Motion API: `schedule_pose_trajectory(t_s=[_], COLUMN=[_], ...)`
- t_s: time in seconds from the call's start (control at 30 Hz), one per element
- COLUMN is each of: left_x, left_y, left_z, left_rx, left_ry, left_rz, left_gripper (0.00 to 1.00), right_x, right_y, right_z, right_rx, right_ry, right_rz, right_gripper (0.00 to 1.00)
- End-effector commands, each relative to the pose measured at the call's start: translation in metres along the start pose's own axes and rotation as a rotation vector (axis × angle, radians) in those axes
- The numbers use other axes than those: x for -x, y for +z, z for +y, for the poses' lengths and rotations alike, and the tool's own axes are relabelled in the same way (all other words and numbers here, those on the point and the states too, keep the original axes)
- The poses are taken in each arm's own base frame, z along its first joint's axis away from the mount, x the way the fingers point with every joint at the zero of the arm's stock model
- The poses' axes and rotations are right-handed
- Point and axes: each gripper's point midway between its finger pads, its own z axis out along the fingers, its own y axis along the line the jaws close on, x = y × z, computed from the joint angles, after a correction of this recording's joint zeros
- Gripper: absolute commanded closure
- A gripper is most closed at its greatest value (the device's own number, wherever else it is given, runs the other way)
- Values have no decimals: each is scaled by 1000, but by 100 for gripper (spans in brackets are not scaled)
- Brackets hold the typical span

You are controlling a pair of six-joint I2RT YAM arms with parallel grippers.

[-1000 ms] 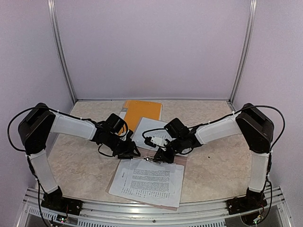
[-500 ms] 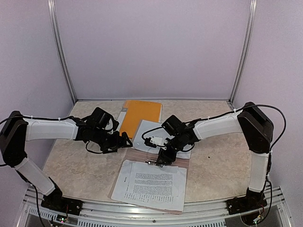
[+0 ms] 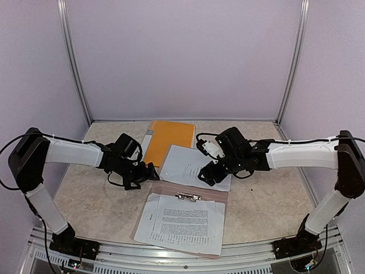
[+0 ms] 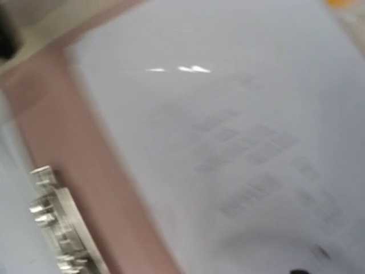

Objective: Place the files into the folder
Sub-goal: Close the spring clip on the folder with some files, then close the folder with files at the corner of the board.

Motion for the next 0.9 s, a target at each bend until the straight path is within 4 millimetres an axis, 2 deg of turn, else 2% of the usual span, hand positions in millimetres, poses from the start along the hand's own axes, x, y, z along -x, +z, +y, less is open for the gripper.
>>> schedule_pose_trajectory(t_s=[0.0,0.17,0.3,0.43,0.53,0.73,0.87], left_x=[3,-8,-5,11,27,53,53], left_y=[10,19,27,34,38,54,71], left_z=[-9,-12,-17,-18,-12,-7,0], left_rx=[-39,-54,-69,-54,-11,7,-48], left_ry=[-41,-41,-5,13,34,79,70], left_rz=[26,84,96,68,39,50,102], left_gripper=[3,3,6,8,10,15,21], right_x=[-29,-61,-76,-86,-90,-106,-116], right_y=[-14,-14,-11,-9,-3,17,29], right_z=[-47,-65,-85,-111,-123,-136,-135], right_rx=[-277,-318,-336,-335,-308,-261,-195], right_ry=[277,424,497,555,571,591,623], right_rz=[11,56,53,39,42,82,89], right_gripper=[18,13,11,10,11,15,20])
